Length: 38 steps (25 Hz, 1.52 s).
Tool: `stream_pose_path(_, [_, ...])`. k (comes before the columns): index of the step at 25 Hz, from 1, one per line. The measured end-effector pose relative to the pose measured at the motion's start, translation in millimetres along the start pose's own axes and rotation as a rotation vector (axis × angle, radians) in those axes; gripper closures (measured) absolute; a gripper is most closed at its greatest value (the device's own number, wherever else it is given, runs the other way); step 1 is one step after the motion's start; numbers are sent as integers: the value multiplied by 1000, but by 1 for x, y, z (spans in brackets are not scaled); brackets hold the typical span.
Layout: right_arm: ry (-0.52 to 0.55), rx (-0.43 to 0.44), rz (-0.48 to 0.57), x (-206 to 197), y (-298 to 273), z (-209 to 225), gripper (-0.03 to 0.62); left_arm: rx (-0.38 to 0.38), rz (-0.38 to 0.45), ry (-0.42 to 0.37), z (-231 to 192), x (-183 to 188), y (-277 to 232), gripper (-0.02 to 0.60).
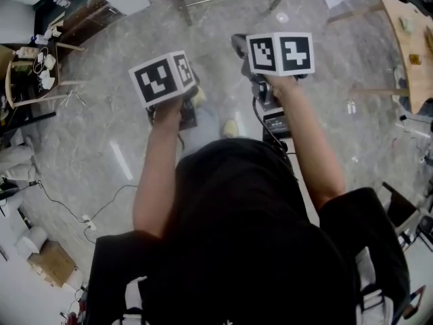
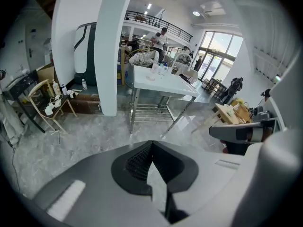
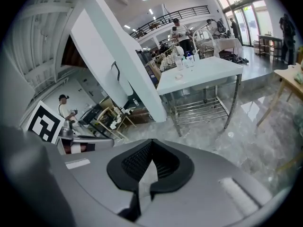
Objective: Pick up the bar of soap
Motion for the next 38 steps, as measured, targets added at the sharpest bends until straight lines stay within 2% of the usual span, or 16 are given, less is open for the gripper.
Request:
stream_pose_path(21, [-19, -31, -61, 93, -79, -2, 579, -24, -54, 4, -41, 96, -68, 583])
stream_pose_path(32, [-4, -51, -74, 127, -118, -24, 579, -51, -65, 2, -73, 126, -90, 583])
stream_pose_path(38, [13, -55, -68, 146, -148, -49, 579, -60, -56, 5, -108, 144, -98, 583])
Point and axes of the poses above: the fingertips, and each gripper's own axes: y backward along the fingers, z to its right, x out of its top, the point moved 9 cm from there along y, backward along the fingers, and after that the axes turned 8 degrees about -y, right-handed, at the moved point
